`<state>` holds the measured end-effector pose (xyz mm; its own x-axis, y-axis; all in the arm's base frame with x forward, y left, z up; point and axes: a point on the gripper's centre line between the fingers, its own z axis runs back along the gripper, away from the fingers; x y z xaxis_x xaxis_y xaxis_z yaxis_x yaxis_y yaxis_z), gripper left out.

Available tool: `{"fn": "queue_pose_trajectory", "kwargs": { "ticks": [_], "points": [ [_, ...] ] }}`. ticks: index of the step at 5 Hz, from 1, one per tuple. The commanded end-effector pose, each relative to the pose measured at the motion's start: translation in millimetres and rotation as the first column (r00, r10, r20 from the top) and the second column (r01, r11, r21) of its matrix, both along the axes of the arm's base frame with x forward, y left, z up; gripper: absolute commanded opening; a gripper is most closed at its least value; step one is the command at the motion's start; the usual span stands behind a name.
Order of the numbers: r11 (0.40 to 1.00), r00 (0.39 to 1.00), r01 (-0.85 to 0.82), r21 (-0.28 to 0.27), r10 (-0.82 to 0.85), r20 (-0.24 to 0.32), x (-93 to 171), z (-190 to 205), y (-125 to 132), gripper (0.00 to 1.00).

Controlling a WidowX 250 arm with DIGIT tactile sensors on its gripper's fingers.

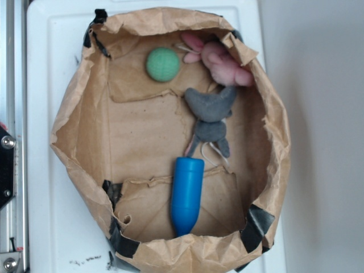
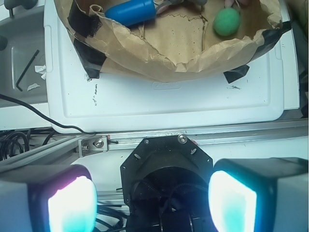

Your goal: Grab the blue bottle.

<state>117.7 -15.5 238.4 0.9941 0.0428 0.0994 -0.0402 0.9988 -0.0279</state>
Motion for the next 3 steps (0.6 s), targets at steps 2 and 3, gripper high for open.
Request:
{"fn": "queue_pose_trajectory", "kwargs": {
  "ticks": [2, 3],
  "points": [
    [0.995, 0.998, -0.033, -0.091, 0.037, 0.043, 47, -1, -5, 1.00],
    [0.994, 0.990, -0.080, -0.072, 0.087, 0.114, 65, -2, -14, 1.00]
  ]
}}
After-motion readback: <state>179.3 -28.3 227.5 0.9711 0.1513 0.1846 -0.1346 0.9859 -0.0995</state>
